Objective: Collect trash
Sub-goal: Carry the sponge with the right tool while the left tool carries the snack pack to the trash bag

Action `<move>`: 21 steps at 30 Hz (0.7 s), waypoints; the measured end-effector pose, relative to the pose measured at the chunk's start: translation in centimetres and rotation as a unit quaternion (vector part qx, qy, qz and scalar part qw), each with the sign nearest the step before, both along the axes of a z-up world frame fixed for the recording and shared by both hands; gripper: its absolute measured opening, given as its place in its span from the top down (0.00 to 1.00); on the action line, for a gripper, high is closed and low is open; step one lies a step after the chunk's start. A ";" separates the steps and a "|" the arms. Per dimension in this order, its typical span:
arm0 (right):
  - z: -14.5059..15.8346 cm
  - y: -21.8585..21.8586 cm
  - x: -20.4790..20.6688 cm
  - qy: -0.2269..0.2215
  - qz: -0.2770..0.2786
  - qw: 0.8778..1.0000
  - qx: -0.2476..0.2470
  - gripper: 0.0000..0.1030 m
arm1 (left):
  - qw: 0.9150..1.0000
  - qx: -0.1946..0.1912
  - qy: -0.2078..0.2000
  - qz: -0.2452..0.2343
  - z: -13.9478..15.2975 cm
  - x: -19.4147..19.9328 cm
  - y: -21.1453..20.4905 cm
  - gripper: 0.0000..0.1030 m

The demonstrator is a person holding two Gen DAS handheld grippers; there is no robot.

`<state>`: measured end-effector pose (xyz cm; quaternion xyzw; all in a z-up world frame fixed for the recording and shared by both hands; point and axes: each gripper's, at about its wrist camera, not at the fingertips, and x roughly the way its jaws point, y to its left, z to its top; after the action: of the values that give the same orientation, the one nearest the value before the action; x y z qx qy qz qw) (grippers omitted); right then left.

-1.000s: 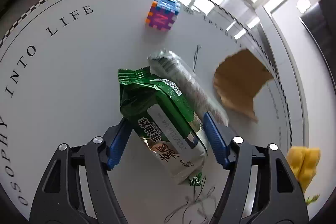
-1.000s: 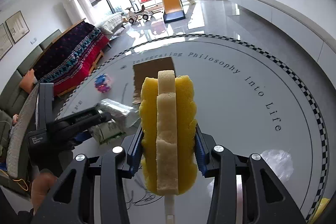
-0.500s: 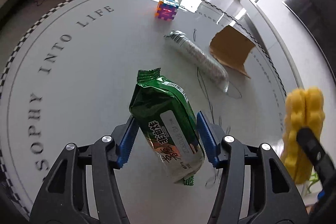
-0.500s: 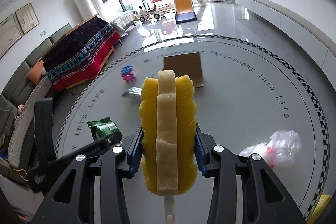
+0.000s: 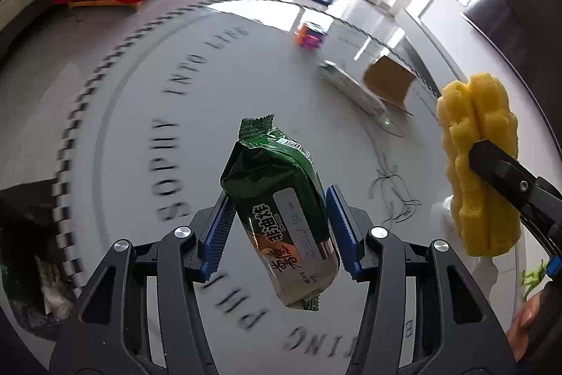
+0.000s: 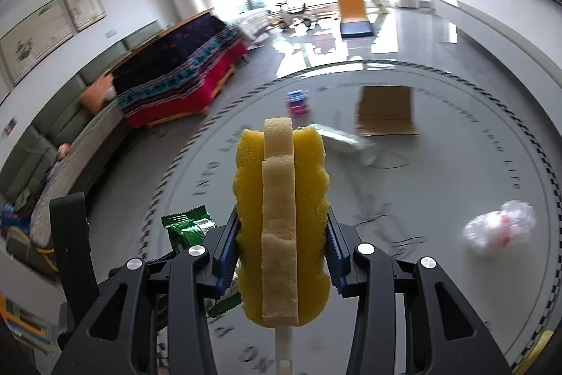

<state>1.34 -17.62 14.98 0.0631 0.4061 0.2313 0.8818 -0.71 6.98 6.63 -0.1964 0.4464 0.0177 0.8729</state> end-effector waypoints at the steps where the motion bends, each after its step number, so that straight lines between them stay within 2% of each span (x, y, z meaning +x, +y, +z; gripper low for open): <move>1: 0.1 0.8 -0.3 -0.001 0.008 1.000 0.000 0.57 | 1.000 -0.001 -0.002 0.006 0.1 -0.6 0.6 0.49; 11: 0.5 9.7 -4.6 -0.008 0.100 0.995 -0.009 0.57 | 0.997 0.012 -0.018 0.077 0.6 -8.6 8.1 0.49; 16: 0.6 14.7 -7.6 -0.009 0.163 0.987 -0.009 0.57 | 0.992 0.025 -0.021 0.121 0.8 -13.2 12.2 0.49; 21: 0.2 19.6 -11.6 -0.012 0.230 0.973 -0.014 0.57 | 0.983 0.044 -0.020 0.178 0.8 -17.8 16.1 0.49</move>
<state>-10.24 1.93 15.16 -0.0468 0.4024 0.4229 0.8106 -18.49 23.11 7.39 -0.2342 0.3859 0.1884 0.8722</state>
